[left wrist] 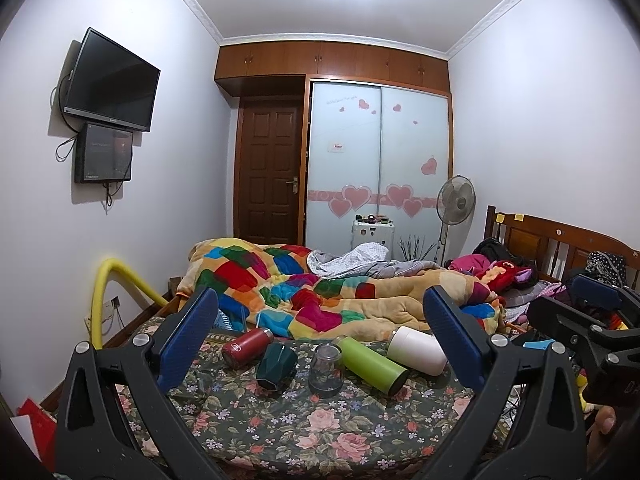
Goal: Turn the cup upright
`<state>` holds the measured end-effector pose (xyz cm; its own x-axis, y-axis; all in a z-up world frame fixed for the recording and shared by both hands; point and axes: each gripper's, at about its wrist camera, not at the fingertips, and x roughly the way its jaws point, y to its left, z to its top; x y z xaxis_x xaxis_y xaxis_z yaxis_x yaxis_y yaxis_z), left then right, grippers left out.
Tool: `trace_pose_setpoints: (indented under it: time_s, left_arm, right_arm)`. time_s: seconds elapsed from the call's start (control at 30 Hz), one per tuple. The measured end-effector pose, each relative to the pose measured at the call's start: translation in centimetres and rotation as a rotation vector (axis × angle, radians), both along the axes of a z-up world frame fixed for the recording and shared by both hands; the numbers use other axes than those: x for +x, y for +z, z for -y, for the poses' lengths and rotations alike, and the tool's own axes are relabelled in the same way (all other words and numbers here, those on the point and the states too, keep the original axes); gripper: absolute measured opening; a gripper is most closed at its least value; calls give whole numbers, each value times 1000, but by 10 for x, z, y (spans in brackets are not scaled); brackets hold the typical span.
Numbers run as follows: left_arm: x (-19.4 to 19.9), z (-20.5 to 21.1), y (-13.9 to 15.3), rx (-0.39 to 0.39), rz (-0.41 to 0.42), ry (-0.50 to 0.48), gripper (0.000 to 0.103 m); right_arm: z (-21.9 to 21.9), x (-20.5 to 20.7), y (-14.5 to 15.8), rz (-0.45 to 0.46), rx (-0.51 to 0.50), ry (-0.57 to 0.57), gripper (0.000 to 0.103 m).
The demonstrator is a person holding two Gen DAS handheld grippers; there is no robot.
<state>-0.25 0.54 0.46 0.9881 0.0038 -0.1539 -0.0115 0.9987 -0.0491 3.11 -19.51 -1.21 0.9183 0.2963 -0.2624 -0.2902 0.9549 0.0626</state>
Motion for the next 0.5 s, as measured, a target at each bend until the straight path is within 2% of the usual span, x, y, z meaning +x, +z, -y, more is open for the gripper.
trace_pose_setpoints:
  time_s: [0.5]
  left_arm:
    - [-1,5,3,4,7,-8,103]
  right_arm:
    - [1,-1,0,1,-1,-1,103]
